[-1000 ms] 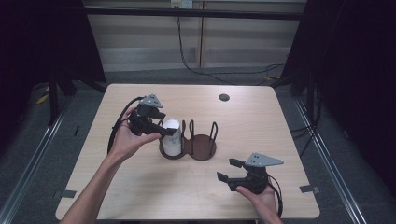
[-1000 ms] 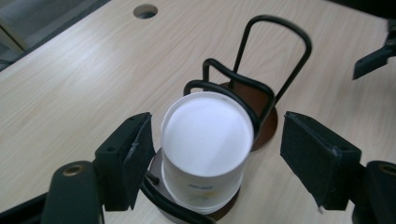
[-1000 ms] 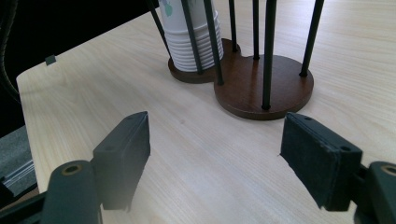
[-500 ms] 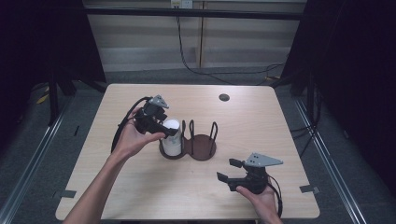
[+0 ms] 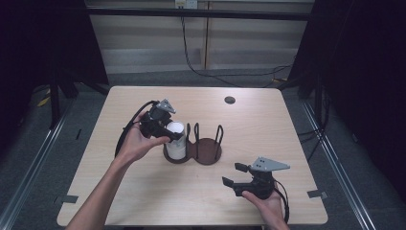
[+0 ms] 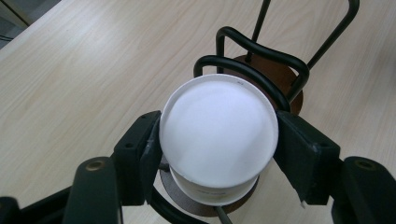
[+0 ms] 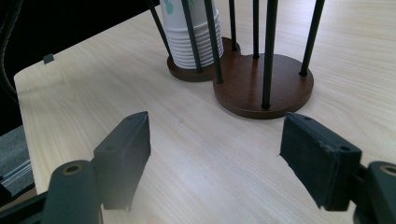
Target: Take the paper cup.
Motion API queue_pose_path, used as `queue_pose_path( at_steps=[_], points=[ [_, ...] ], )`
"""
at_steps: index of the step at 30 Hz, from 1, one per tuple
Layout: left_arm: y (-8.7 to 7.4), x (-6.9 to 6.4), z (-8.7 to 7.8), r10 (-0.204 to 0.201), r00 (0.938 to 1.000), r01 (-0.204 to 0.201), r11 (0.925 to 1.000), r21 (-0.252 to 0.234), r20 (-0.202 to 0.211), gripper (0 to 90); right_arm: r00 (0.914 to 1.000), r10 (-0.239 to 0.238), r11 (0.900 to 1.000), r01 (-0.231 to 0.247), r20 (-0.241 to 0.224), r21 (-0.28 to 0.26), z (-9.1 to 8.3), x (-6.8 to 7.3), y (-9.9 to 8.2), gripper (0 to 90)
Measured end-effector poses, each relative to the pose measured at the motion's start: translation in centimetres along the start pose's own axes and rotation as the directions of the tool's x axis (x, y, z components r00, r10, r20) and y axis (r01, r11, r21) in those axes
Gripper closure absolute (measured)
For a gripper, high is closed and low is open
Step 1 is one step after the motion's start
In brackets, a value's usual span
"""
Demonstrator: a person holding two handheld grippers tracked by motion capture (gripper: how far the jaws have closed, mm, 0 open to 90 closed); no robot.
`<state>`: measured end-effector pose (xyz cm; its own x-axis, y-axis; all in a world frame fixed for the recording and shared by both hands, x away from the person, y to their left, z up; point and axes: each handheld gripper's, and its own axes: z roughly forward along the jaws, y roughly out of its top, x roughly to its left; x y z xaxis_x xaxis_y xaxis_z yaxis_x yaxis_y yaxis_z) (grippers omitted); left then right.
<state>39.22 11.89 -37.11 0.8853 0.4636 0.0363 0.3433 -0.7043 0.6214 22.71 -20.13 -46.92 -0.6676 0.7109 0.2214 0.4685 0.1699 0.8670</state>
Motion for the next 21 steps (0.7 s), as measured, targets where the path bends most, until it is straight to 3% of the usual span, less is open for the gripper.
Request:
queue_pose_path(
  at_steps=[2,15,21],
  points=[
    [0.0,-0.1,0.0,-0.027,0.9996,0.027,0.9995,-0.014,-0.001,35.8,1.0000,-0.002,1.0000,0.002,0.000,0.003,0.1,0.0,0.0,24.0],
    [0.4,0.1,-0.9,-0.020,0.9998,0.020,0.9994,-0.027,0.000,36.4,0.9999,-0.008,0.9999,0.009,-0.011,0.009,0.3,0.1,0.0,23.8],
    [0.5,0.2,-1.1,-0.025,0.9995,0.026,0.9991,-0.032,0.019,36.5,0.9999,-0.010,0.9999,0.010,-0.012,0.012,0.3,0.2,0.0,23.5]
  ],
)
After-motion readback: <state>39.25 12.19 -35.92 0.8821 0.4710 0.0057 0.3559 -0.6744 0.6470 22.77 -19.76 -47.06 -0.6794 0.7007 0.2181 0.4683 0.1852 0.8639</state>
